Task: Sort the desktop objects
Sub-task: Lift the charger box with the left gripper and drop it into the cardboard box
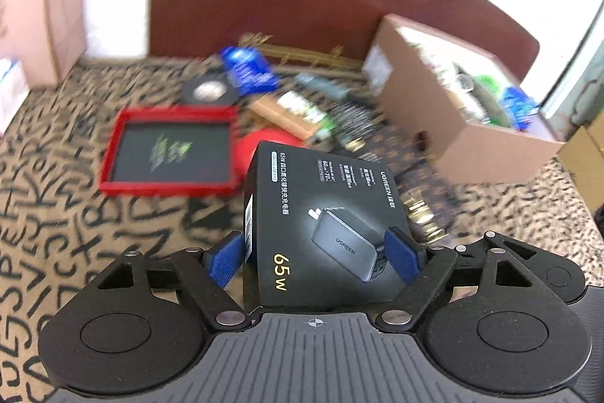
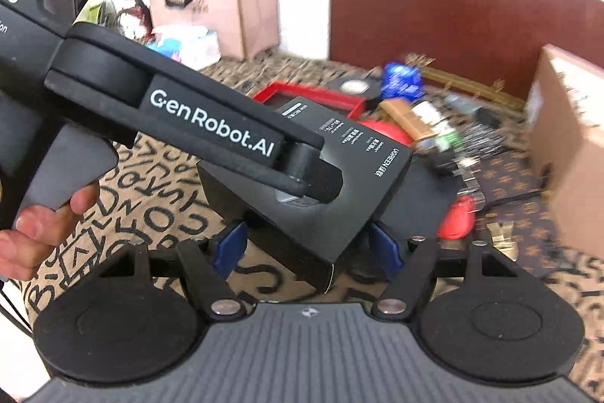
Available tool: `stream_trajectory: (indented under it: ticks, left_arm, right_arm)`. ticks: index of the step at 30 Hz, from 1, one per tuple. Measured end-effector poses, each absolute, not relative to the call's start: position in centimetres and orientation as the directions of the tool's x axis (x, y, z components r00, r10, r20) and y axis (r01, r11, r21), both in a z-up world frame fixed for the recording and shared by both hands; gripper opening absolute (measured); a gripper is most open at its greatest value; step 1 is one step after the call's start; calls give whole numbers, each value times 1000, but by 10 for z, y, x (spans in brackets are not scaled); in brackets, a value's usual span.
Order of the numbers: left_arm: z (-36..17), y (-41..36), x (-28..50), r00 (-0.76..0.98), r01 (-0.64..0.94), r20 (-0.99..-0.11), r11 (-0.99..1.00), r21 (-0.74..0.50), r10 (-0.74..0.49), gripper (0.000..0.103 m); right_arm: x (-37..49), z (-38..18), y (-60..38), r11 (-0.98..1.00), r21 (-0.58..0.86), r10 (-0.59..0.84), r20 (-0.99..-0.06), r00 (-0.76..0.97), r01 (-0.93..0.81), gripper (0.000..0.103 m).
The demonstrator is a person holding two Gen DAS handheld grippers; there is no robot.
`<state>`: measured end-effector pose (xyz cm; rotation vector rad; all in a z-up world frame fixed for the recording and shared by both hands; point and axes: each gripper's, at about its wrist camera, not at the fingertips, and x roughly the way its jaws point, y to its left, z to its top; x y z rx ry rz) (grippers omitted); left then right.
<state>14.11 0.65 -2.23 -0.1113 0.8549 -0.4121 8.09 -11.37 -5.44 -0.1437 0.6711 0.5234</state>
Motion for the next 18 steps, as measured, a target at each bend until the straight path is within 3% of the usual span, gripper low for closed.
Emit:
stream_trajectory:
  ticks: [18]
  left_arm:
    - [77, -198, 206, 603, 561, -556, 799, -214, -572, 80]
  right_arm:
    - [106, 31, -286, 961, -94, 195, -439, 877, -261, 75]
